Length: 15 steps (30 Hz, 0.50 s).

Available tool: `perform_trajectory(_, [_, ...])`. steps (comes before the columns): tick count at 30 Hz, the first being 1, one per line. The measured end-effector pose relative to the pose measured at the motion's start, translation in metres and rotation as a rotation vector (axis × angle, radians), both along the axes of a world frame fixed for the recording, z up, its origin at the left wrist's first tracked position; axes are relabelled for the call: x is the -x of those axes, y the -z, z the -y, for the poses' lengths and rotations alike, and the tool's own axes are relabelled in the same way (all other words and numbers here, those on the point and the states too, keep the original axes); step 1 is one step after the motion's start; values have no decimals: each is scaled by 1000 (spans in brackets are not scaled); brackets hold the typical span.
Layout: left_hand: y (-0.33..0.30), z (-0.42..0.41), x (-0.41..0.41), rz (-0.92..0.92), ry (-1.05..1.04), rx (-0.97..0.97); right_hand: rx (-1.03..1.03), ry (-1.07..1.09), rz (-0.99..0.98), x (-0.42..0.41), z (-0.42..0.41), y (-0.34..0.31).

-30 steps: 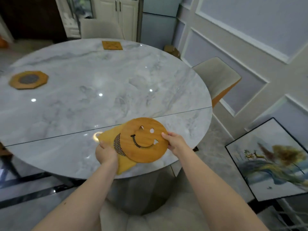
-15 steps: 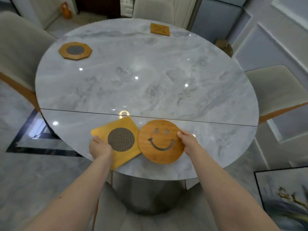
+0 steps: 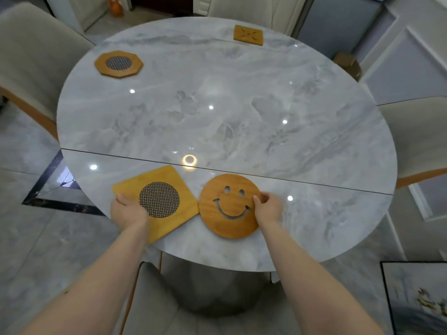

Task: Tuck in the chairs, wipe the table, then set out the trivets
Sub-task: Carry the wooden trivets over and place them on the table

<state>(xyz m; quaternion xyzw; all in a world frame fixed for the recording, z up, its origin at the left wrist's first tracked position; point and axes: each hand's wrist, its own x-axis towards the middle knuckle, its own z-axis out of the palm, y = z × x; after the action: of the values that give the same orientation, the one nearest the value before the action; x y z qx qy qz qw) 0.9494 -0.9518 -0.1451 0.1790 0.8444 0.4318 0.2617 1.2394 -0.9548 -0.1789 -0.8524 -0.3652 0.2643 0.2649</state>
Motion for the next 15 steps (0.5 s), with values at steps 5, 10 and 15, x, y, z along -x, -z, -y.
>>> perform_trajectory(5, [-9, -5, 6, -13, -19, -26, -122, -338, 265, 26, 6, -6])
perform_trajectory(10, [-15, -1, 10, -4, -30, -30, 169, -762, 334, 56, 22, 9])
perform_trajectory(15, [-24, 5, 8, -1, -21, -34, 270, -819, 414, 55, 23, 10])
